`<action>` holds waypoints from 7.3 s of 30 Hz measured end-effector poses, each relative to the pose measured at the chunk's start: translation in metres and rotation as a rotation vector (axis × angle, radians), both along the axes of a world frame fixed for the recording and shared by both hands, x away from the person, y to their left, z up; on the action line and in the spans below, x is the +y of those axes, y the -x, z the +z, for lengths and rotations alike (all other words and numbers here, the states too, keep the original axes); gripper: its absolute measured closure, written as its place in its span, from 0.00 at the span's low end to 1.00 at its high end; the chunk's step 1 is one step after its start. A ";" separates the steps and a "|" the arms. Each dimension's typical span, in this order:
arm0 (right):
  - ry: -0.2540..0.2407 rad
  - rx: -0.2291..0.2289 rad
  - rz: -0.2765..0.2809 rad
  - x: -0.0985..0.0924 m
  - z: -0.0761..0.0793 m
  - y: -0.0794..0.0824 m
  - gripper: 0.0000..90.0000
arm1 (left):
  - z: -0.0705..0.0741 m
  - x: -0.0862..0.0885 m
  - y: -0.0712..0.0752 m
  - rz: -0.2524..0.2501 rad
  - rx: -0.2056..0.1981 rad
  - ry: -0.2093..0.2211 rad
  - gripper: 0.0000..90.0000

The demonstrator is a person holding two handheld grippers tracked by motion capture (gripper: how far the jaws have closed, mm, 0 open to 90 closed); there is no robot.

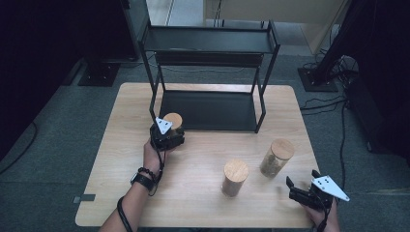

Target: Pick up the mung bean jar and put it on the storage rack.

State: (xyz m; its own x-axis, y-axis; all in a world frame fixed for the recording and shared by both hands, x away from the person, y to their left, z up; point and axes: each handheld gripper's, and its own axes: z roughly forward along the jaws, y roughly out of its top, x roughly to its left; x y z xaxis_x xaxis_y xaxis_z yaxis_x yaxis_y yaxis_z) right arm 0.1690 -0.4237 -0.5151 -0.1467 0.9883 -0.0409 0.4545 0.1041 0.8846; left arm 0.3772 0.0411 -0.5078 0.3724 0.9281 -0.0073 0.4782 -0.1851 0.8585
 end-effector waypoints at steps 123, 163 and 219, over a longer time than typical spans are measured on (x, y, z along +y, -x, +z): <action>0.000 -0.008 0.006 0.000 0.000 0.001 0.03 | -0.019 -0.035 -0.059 0.040 0.026 0.024 0.00; 0.007 -0.009 -0.004 0.002 0.000 0.001 0.03 | -0.019 -0.015 -0.012 -0.031 -0.009 0.023 0.01; 0.023 -0.005 -0.004 0.003 0.000 0.001 0.03 | -0.018 0.046 0.055 -0.053 -0.015 0.037 0.01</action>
